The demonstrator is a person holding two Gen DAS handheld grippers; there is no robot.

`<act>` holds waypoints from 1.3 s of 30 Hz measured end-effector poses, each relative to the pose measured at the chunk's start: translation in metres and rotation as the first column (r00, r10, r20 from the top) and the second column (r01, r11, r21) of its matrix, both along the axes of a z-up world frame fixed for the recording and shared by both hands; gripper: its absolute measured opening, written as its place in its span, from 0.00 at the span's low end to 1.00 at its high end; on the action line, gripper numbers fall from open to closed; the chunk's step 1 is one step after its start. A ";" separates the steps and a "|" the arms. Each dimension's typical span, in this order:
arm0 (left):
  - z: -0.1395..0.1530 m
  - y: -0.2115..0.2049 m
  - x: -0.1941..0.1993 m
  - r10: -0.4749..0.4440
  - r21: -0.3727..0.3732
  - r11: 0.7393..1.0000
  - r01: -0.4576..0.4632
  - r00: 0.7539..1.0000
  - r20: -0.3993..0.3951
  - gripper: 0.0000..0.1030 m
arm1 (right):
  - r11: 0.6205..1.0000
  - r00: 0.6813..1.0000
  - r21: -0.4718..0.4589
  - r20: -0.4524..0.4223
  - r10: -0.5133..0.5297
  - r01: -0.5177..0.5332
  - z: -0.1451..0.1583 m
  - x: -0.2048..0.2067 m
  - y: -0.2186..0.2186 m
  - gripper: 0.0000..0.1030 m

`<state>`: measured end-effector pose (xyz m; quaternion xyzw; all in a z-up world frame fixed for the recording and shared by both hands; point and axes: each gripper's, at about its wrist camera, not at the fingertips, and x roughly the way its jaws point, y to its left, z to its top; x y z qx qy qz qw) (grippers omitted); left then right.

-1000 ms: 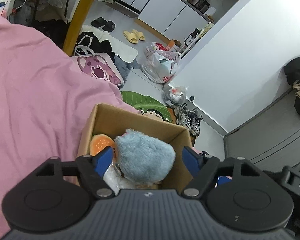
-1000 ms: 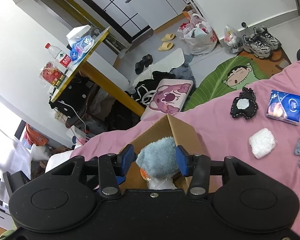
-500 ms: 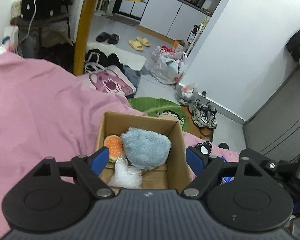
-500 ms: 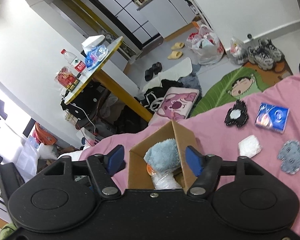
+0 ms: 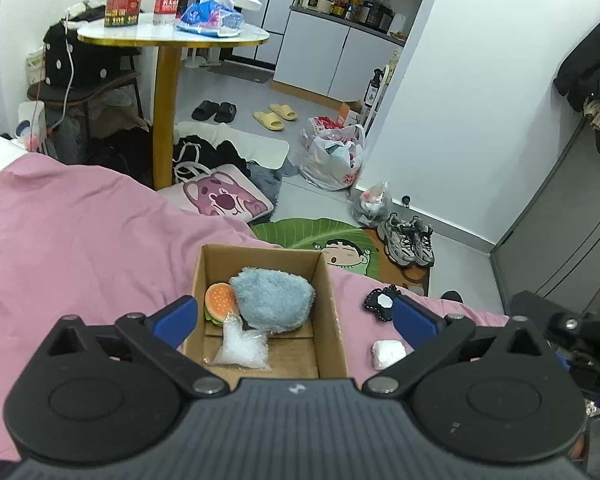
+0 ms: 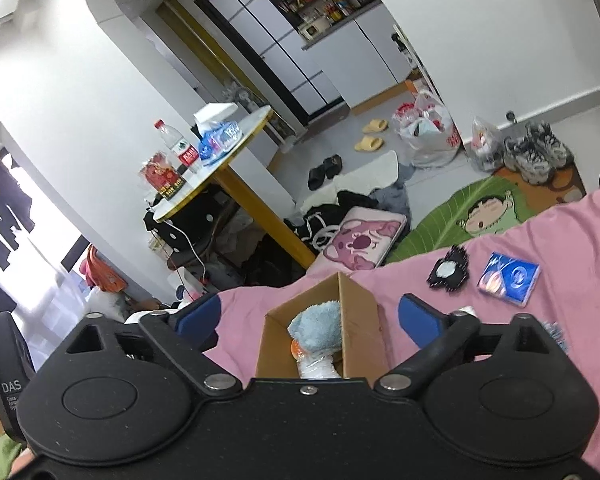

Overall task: Organize soft objects
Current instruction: 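Move the left gripper to the white wrapped bundle while the right gripper approaches the denim plush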

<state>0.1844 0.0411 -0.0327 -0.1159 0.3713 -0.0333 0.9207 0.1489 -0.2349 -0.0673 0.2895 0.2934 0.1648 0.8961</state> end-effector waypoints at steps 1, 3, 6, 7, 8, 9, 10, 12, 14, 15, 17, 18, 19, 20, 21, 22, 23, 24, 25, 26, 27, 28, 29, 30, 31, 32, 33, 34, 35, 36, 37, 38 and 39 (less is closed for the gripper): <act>0.004 -0.003 -0.003 0.000 0.008 1.000 0.000 1.000 0.008 1.00 | 1.000 1.000 -0.005 0.005 0.002 -0.002 0.001 -0.003 -0.004 0.97; 0.009 -0.008 -0.009 0.002 0.016 1.000 -0.002 1.000 0.019 1.00 | 1.000 1.000 -0.014 0.012 0.002 -0.002 0.003 -0.007 -0.011 0.99; 0.014 -0.017 -0.018 0.003 0.015 1.000 -0.003 1.000 0.024 1.00 | 1.000 1.000 -0.007 0.024 0.005 -0.005 0.005 -0.014 -0.021 1.00; 0.015 -0.018 -0.019 0.004 0.012 1.000 -0.004 1.000 0.020 1.00 | 1.000 1.000 -0.002 0.025 0.007 -0.007 0.005 -0.015 -0.024 1.00; 0.015 -0.019 -0.021 0.003 0.001 1.000 -0.003 1.000 0.021 1.00 | 1.000 1.000 0.002 0.026 0.007 -0.007 0.005 -0.017 -0.028 1.00; 0.016 -0.020 -0.023 0.004 -0.008 1.000 -0.004 1.000 0.024 1.00 | 1.000 1.000 0.004 0.028 0.006 -0.006 0.005 -0.018 -0.031 1.00; 0.017 -0.022 -0.026 0.007 -0.012 1.000 -0.007 1.000 0.027 1.00 | 1.000 1.000 0.005 0.031 0.004 -0.005 0.005 -0.020 -0.034 1.00; 0.019 -0.024 -0.031 0.014 -0.006 1.000 -0.014 0.999 0.035 1.00 | 1.000 0.999 0.005 0.038 0.003 -0.003 0.006 -0.025 -0.041 1.00; 0.021 -0.026 -0.037 0.033 -0.001 0.999 -0.033 0.999 0.039 1.00 | 1.000 0.999 0.004 0.040 0.008 -0.009 0.006 -0.029 -0.047 1.00; 0.022 -0.027 -0.040 0.042 0.000 0.999 -0.042 0.998 0.039 1.00 | 1.000 0.999 0.002 0.041 0.014 -0.014 0.006 -0.031 -0.050 1.00; 0.022 -0.032 -0.046 0.045 0.005 0.999 -0.046 0.998 0.036 1.00 | 1.000 0.999 -0.013 0.044 0.015 -0.015 0.005 -0.034 -0.055 1.00; 0.022 -0.035 -0.048 0.036 0.008 0.999 -0.036 0.999 0.037 1.00 | 1.000 0.999 -0.024 0.045 0.018 -0.017 0.005 -0.036 -0.057 1.00; 0.022 -0.039 -0.052 0.024 0.009 1.000 -0.024 0.999 0.038 1.00 | 0.999 0.999 -0.035 0.045 0.023 -0.021 0.004 -0.038 -0.058 1.00; 0.023 -0.042 -0.054 0.013 0.012 1.000 -0.013 0.999 0.038 1.00 | 0.999 0.999 -0.044 0.044 0.030 -0.028 0.004 -0.039 -0.059 1.00; 0.023 -0.046 -0.057 0.004 0.015 1.000 -0.005 0.999 0.036 1.00 | 0.998 0.998 -0.056 0.043 0.040 -0.037 0.003 -0.040 -0.060 1.00; 0.022 -0.048 -0.059 0.002 0.015 1.000 -0.003 0.999 0.034 1.00 | 0.997 0.998 -0.067 0.043 0.047 -0.044 0.003 -0.042 -0.060 1.00; 0.022 -0.049 -0.060 0.002 0.011 1.000 -0.003 0.999 0.033 1.00 | 0.996 0.998 -0.079 0.042 0.055 -0.051 0.002 -0.045 -0.062 1.00; 0.021 -0.051 -0.063 0.001 0.003 1.000 -0.001 0.999 0.032 1.00 | 0.994 0.997 -0.093 0.041 0.062 -0.058 0.002 -0.046 -0.063 1.00; 0.020 -0.054 -0.064 -0.001 -0.001 1.000 0.001 0.999 0.032 1.00 | 0.992 0.997 -0.106 0.039 0.069 -0.064 0.001 -0.047 -0.063 1.00; 0.020 -0.056 -0.066 -0.001 -0.001 1.000 0.001 0.999 0.035 1.00 | 0.991 0.997 -0.116 0.037 0.074 -0.070 0.000 -0.048 -0.063 1.00; 0.020 -0.058 -0.068 0.002 0.004 1.000 -0.002 0.999 0.038 1.00 | 0.989 0.996 -0.130 0.034 0.080 -0.075 -0.002 -0.049 -0.064 1.00; 0.020 -0.061 -0.069 0.005 0.010 1.000 -0.005 0.999 0.043 1.00 | 0.986 0.996 -0.146 0.030 0.086 -0.081 -0.003 -0.050 -0.064 1.00; 0.020 -0.064 -0.070 0.008 0.014 1.000 -0.008 0.999 0.046 1.00 | 0.982 0.995 -0.168 0.025 0.096 -0.090 -0.005 -0.051 -0.065 1.00; 0.020 -0.066 -0.072 0.013 0.020 1.000 -0.014 0.999 0.044 1.00 | 0.977 0.994 -0.189 0.020 0.106 -0.101 -0.006 -0.051 -0.064 1.00; 0.018 -0.069 -0.073 0.019 0.026 0.999 -0.019 0.999 0.036 1.00 | 0.973 0.993 -0.203 0.017 0.116 -0.110 -0.007 -0.052 -0.065 1.00; 0.017 -0.072 -0.073 0.017 0.031 0.999 -0.018 0.999 0.027 1.00 | 0.970 0.992 -0.212 0.012 0.124 -0.119 -0.008 -0.052 -0.066 1.00; 0.015 -0.076 -0.073 0.011 0.036 0.999 -0.012 1.000 0.017 1.00 | 0.969 0.992 -0.214 0.003 0.129 -0.126 -0.010 -0.052 -0.067 1.00; 0.014 -0.077 -0.074 0.012 0.040 0.999 -0.012 1.000 0.017 1.00 | 0.968 0.990 -0.211 -0.004 0.138 -0.136 -0.011 -0.052 -0.068 1.00; 0.013 -0.079 -0.076 0.020 0.044 0.999 -0.021 1.000 0.019 1.00 | 0.967 0.989 -0.210 -0.012 0.146 -0.145 -0.012 -0.051 -0.069 1.00; 0.012 -0.082 -0.077 0.034 0.049 0.998 -0.035 0.999 0.022 1.00 | 0.965 0.989 -0.216 -0.019 0.149 -0.150 -0.014 -0.051 -0.069 1.00; 0.011 -0.083 -0.078 0.045 0.053 0.997 -0.047 0.999 0.024 1.00 | 0.962 0.987 -0.222 -0.021 0.157 -0.157 -0.016 -0.050 -0.068 0.99; 0.009 -0.085 -0.079 0.050 0.053 0.997 -0.051 0.998 0.026 1.00 | 0.960 0.986 -0.223 -0.021 0.167 -0.168 -0.018 -0.050 -0.068 0.99; 0.009 -0.086 -0.079 0.055 0.049 0.997 -0.056 0.998 0.028 1.00 | 0.959 0.985 -0.222 -0.026 0.173 -0.174 -0.020 -0.049 -0.068 0.97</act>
